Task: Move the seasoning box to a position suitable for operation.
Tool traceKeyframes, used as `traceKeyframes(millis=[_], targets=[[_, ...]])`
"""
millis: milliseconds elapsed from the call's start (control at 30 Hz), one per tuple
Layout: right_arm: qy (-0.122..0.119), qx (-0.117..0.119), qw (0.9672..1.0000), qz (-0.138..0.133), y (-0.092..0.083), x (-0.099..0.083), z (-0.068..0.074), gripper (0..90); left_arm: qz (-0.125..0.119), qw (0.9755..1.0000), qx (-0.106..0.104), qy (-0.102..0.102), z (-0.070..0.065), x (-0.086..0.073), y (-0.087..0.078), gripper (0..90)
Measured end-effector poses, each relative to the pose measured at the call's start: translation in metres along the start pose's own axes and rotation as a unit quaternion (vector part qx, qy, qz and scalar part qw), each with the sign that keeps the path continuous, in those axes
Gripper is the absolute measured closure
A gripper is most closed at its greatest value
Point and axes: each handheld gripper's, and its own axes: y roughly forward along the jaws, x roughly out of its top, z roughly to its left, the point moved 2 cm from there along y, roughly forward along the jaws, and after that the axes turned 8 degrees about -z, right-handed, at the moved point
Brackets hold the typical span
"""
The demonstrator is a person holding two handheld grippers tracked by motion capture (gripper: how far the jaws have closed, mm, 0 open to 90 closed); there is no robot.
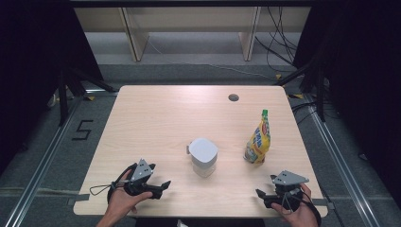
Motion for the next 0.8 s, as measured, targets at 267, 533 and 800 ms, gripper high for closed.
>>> traceKeyframes(millis=[267,533,800], targets=[[-0.005,-0.002,1.0000,-0.001,0.000,0.000,0.000,23.7,0.001,1.0000,0.004,0.005,0.002,0.000,-0.001,15.0],[-0.026,-0.003,0.9996,-0.009,0.003,0.000,-0.002,23.7,-0.010,0.9997,-0.012,-0.020,0.002,0.002,0.001,16.3],[-0.031,-0.006,0.9995,-0.007,0.004,0.000,-0.002,23.5,-0.021,0.9994,-0.018,-0.020,0.007,0.012,0.003,28.4]])
